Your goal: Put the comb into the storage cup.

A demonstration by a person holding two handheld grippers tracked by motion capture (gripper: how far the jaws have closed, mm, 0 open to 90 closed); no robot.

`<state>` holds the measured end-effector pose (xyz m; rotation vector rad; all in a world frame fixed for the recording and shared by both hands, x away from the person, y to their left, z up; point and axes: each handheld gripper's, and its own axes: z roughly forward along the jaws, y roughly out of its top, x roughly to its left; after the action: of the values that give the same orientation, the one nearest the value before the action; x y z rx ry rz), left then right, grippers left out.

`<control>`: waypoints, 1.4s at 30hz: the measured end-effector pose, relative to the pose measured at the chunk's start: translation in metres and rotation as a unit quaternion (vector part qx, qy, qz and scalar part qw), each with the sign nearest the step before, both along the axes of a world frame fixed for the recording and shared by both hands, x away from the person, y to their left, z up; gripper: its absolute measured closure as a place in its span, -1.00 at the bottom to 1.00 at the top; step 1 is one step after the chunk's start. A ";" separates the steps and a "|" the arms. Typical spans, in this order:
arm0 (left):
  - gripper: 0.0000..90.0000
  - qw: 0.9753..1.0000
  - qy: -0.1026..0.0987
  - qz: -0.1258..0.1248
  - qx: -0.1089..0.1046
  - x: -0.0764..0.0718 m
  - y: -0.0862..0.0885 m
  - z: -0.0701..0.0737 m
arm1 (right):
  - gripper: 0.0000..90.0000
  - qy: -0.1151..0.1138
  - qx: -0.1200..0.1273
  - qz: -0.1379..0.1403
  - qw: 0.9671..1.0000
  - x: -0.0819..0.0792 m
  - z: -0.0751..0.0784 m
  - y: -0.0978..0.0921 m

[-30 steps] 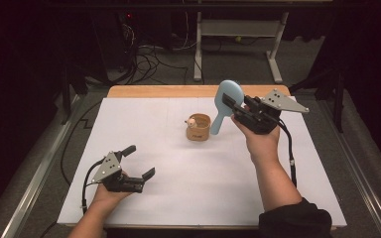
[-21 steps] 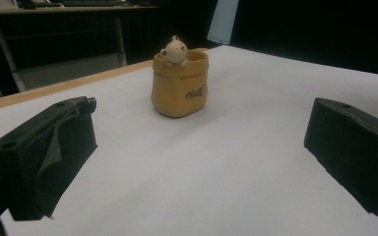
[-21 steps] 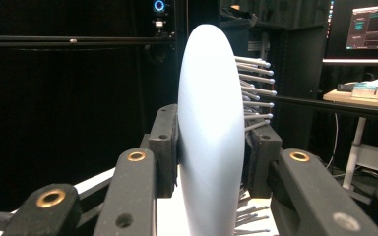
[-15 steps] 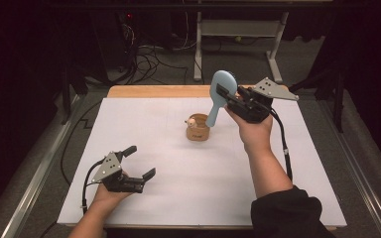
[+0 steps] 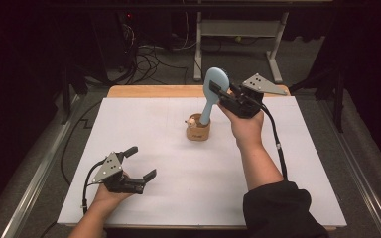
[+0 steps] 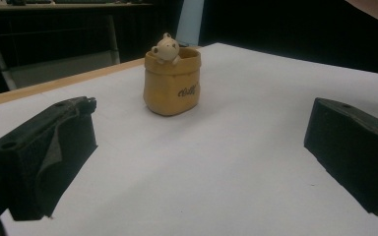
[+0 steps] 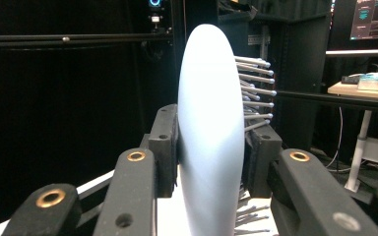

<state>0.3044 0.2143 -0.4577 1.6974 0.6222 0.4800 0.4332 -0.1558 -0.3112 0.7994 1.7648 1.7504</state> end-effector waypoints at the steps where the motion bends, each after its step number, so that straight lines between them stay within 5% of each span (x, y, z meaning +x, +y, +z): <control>1: -0.99 1.000 0.000 0.000 0.000 0.000 0.000 0.000 | 0.46 0.002 0.001 0.000 1.000 0.001 -0.001 0.001; 42: -0.99 1.000 0.005 -0.001 -0.009 -0.001 0.001 0.001 | 0.45 0.037 -0.039 -0.002 0.999 0.029 -0.031 0.037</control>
<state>0.3039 0.2154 -0.4572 1.6842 0.6290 0.4635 0.4625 -0.1188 -0.3422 0.8442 1.8661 1.6592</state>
